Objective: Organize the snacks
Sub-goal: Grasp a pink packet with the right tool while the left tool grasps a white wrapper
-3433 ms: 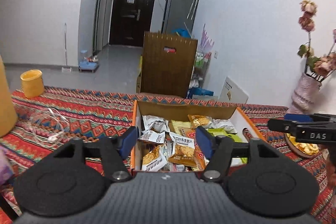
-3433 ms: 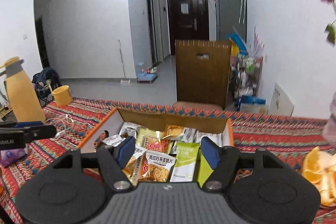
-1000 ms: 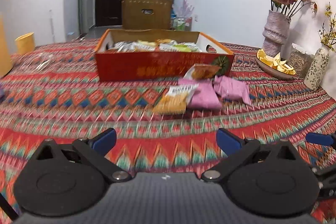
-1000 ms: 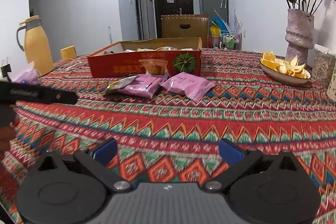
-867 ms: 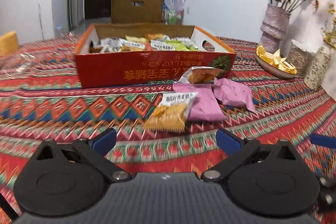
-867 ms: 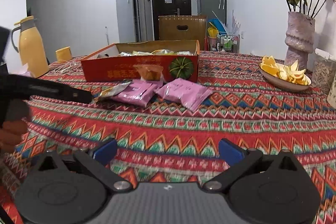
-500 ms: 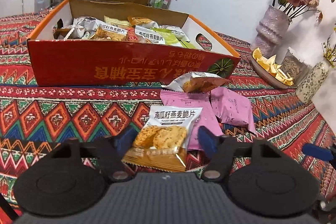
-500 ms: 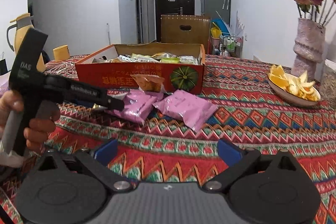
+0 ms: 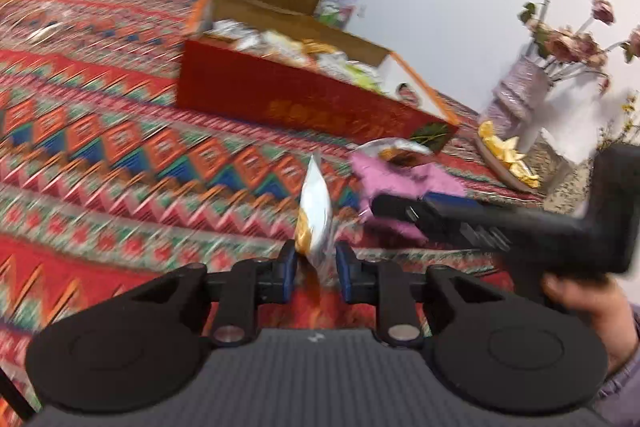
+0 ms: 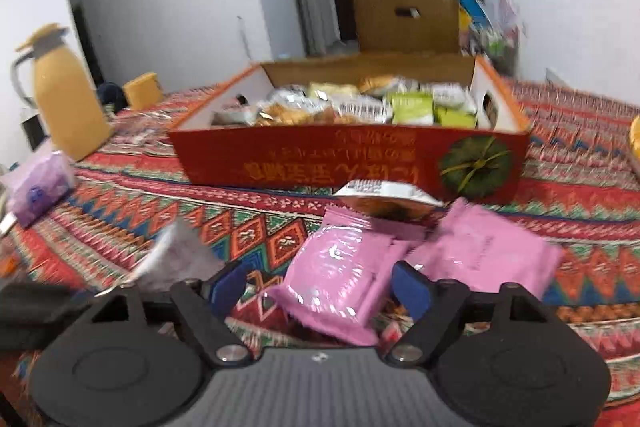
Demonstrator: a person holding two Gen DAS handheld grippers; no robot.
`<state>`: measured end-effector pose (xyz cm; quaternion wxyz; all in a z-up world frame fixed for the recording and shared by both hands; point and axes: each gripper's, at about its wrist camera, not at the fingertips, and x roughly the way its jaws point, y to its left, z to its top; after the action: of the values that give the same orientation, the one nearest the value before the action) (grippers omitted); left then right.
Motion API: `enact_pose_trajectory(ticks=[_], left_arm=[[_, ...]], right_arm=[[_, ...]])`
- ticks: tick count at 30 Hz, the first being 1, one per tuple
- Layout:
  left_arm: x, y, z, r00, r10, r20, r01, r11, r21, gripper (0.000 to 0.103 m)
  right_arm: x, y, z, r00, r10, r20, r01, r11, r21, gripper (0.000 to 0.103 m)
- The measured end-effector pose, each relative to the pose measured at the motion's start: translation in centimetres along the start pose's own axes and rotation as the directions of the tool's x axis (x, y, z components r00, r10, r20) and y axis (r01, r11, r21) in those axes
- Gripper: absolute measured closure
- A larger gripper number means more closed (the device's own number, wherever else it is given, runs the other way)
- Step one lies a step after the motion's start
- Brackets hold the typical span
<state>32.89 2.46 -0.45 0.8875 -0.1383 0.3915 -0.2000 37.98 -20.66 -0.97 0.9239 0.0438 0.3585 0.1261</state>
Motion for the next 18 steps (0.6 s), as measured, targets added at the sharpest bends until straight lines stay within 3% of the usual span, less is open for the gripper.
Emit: enact_pose_trajectory(ticks=[4,8,12,18], left_arm=[[-1.7,0.8,-1.2,1.000,0.024,0.005,-0.023,0.999,-0.029,0.089],[-2.4,0.5,-1.3,0.999,0.028,0.040,-0.028,1.000,-0.015,0.093],[-2.7,-0.9,-1.7,0.995,0.079,0.061,-0.081,0.996,0.028,0.093],[-5.6,-3.7,-3.4,0.993,0.074,0.092,-0.082,0.992,0.091,0.094]], right_arm=[[2.5,1.3,0.1,0.995,-0.102,-0.010,0.102,0.994,-0.027,0.041],[1.5,2.3,-1.0,0.995,-0.099,-0.001,0.098,0.994,-0.048,0.042],[-2.0,2.7,-3.4,0.998,-0.065,0.005,0.065,0.997,-0.045,0.042],[-10.0,1.8,-8.5,0.997,-0.062,0.044,0.062,0.998,0.007,0.042]])
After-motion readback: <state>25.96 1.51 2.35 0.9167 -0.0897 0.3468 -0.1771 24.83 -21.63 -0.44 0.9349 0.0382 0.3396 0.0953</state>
